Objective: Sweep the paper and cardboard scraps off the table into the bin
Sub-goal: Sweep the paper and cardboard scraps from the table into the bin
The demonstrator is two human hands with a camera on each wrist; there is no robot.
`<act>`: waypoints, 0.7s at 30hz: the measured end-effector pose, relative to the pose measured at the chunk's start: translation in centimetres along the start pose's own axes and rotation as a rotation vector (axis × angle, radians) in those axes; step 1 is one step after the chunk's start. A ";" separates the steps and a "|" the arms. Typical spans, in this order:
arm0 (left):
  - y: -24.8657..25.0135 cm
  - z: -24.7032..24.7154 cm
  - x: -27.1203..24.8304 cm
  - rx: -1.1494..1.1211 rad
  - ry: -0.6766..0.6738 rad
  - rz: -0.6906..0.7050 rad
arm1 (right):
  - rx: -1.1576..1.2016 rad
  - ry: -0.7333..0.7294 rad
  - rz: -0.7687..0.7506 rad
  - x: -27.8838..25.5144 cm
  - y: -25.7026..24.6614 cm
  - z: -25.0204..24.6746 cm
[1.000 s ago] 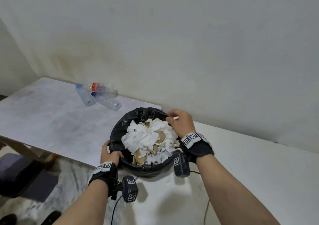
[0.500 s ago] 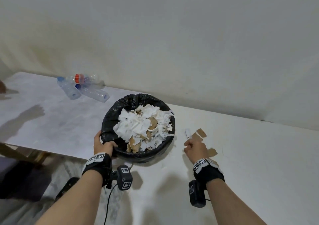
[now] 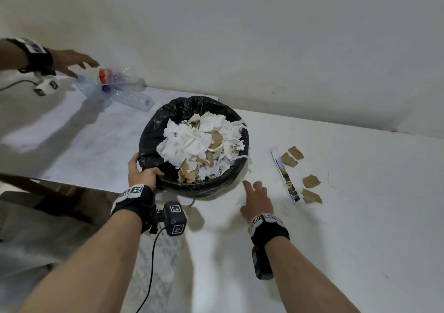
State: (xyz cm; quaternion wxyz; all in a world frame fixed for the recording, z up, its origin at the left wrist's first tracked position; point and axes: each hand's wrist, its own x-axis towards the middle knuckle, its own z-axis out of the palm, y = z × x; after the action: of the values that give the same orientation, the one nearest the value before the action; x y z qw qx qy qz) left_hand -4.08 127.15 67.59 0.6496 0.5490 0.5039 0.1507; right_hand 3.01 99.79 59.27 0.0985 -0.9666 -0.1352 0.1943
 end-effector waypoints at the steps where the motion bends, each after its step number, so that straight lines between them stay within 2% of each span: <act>1: 0.1 -0.2 0.4 -0.003 0.011 0.006 | 0.019 0.039 0.020 0.6 0.0 -0.3; 6: 0.6 -1.0 2.1 -0.038 0.030 0.020 | 0.111 0.029 0.109 3.8 0.4 -1.3; 11: 0.2 -1.1 3.0 -0.047 0.036 -0.001 | -0.052 -0.202 -0.134 4.8 -1.0 -1.2; 15: -0.2 -1.2 3.1 -0.063 0.049 -0.020 | -0.194 -0.220 -0.308 3.6 -2.8 0.2; 21: -0.2 -1.3 2.7 -0.076 0.066 -0.025 | -0.141 -0.160 -0.489 2.2 -3.8 0.9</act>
State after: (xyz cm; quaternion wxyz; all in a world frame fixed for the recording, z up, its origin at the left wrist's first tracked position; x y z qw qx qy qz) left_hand -4.04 129.83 66.22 0.6548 0.5125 0.5257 0.1795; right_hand 3.75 104.15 58.66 0.0638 -0.8912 -0.3852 0.2308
